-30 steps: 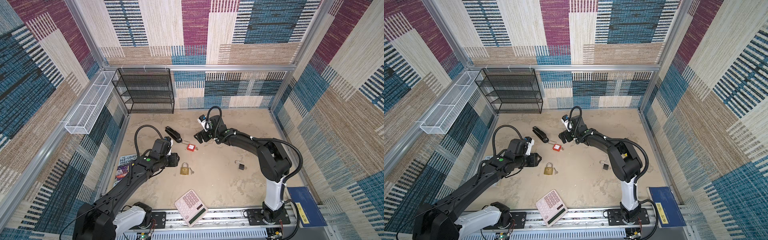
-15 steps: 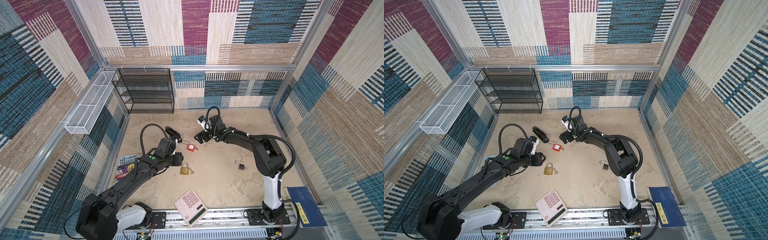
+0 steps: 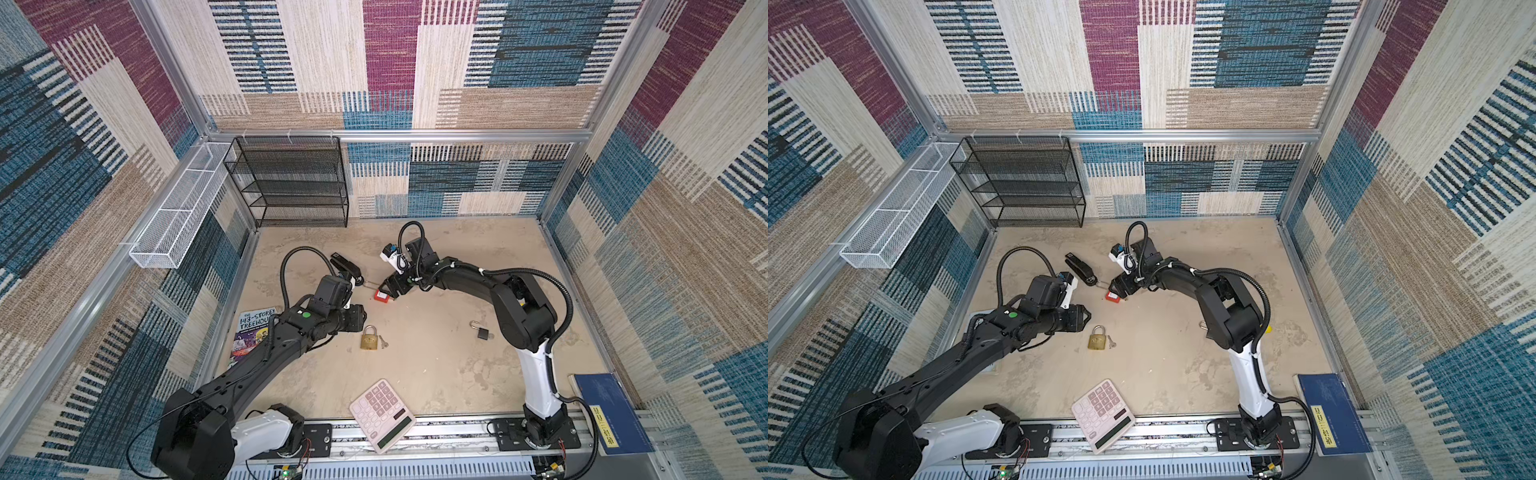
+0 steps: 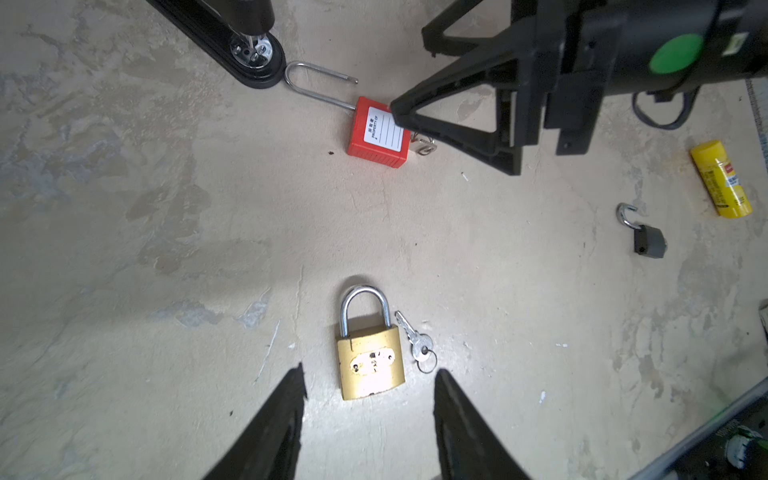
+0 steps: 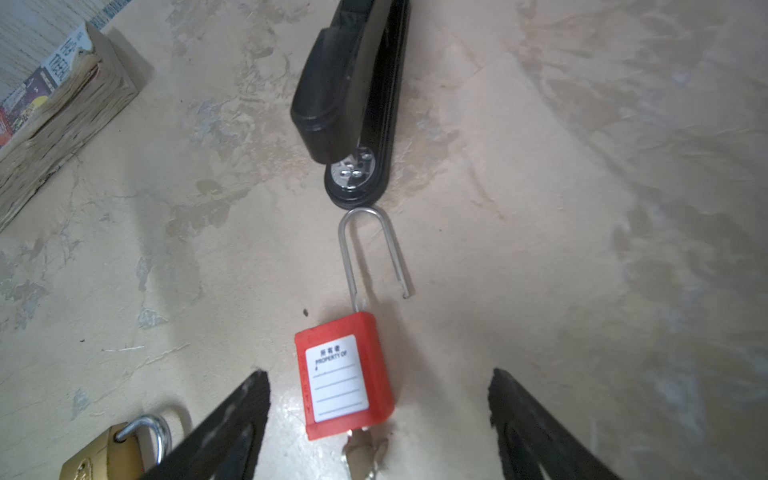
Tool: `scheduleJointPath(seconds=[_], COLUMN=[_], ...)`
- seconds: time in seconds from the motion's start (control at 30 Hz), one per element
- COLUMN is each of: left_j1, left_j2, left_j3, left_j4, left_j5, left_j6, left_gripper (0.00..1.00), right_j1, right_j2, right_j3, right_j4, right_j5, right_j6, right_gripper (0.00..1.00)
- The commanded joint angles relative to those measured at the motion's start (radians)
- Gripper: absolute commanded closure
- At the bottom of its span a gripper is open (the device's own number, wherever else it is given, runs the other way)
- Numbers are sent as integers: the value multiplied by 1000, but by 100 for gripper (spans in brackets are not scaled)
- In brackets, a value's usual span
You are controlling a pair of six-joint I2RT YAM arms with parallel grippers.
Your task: Lock with the key
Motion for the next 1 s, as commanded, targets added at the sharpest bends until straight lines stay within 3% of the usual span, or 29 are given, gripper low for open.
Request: scheduleJointPath(seconds=[0.0,0.27,0.57,0.83,0.97], left_j1=[-1,0,-1,0,1], left_j2=[-4,11,-23,-36,-82], left_j3=[5,39,31,17,-36], left_j4=[-6,-42,-47,-48,12], left_j5=[-9,4,1,-30,-29], left_j6=[1,1,-29,-89,-145], left_gripper=[48,48,47,47,47], right_j1=[21,44,63,85,86], right_j2=[17,33,25,33,36], right_j3=[16,32,6,1,0], right_j4=[-35,-62,-63,-58,-51], right_j5=[41,94,111,149,168], right_j6=[-20,-42,-82,-95,-99], right_gripper=[20,34,31,47,50])
